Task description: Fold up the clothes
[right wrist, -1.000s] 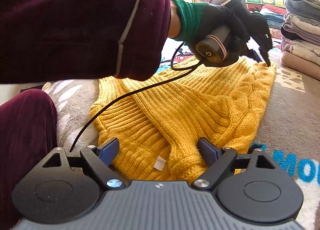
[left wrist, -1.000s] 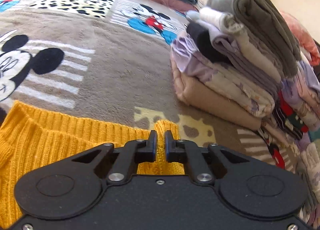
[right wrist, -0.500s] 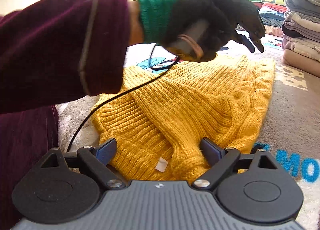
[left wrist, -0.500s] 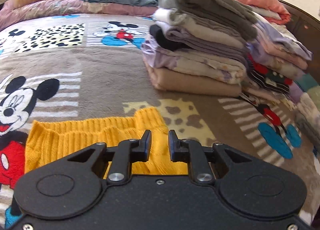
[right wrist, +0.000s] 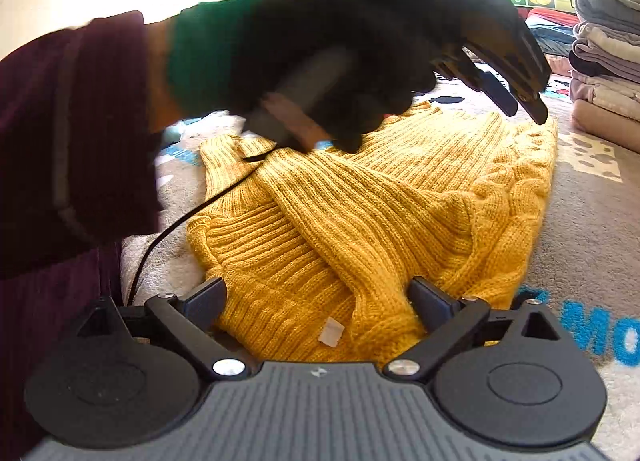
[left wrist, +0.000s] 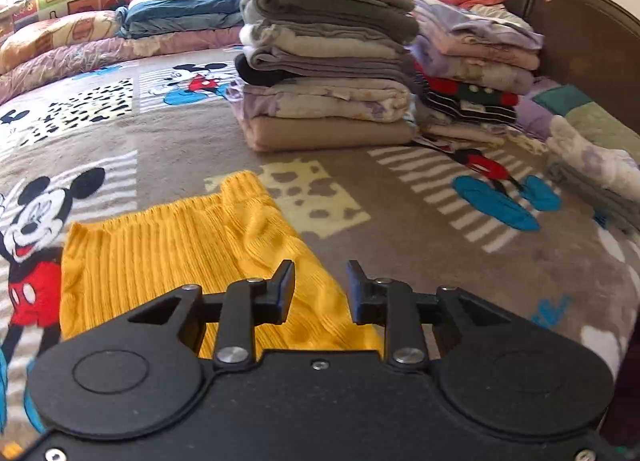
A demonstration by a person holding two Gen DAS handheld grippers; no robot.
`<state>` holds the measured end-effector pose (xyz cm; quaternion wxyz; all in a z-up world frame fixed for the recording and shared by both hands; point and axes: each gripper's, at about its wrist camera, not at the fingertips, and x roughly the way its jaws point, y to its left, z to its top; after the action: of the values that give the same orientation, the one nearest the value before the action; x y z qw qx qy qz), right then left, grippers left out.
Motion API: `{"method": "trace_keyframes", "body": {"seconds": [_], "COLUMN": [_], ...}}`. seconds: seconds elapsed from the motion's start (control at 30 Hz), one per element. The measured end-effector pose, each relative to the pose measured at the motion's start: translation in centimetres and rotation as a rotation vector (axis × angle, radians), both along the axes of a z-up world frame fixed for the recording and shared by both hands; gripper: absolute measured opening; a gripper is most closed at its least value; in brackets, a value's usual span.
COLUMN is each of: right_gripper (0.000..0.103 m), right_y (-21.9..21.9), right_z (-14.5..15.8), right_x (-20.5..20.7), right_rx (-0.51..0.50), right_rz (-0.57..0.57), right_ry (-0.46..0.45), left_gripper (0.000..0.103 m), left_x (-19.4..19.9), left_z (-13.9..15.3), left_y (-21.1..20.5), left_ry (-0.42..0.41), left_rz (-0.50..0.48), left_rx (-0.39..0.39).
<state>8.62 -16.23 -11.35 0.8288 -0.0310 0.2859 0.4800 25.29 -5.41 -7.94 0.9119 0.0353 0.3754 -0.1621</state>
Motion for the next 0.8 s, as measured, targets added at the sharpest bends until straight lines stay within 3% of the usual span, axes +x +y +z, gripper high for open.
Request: {"method": "trace_keyframes", "body": {"seconds": [0.07, 0.13, 0.3, 0.37, 0.43, 0.6, 0.8], "right_gripper": [0.097, 0.098, 0.098, 0.089, 0.085, 0.086, 0.086], "right_y": [-0.1, -0.2, -0.4, -0.5, -1.6, -4.5, -3.7], "right_z": [0.0, -0.2, -0.4, 0.2, 1.3, 2.7, 2.0], "right_x": [0.0, 0.0, -0.6, -1.7, -3.0, -6.0, -6.6], "right_rx": [0.001, 0.008, 0.027, 0.034, 0.07, 0.087, 0.014], "right_rz": [0.001, 0.003, -0.005, -0.015, -0.034, -0.094, -0.119], "right_ry": [-0.006, -0.015, -0.053, -0.076, -0.08, -0.167, -0.245], "left_gripper": [0.024, 0.035, 0.036, 0.049, 0.069, 0.075, 0.079], "left_x": [-1.3, -2.6, -6.4, -8.7, -11.3, -16.2, -16.9], "left_z": [0.2, 0.3, 1.3, 2.4, 3.0, 2.5, 3.9], "left_y": [0.0, 0.0, 0.5, 1.5, 3.1, 8.6, 10.9], "left_ry": [0.003, 0.005, -0.014, -0.057, -0.086, -0.08, -0.105], "left_rz": [-0.007, -0.014, -0.012, 0.017, 0.057, 0.206, 0.307], "left_rx": [-0.013, -0.027, -0.061, -0.076, -0.108, -0.272, -0.378]}}
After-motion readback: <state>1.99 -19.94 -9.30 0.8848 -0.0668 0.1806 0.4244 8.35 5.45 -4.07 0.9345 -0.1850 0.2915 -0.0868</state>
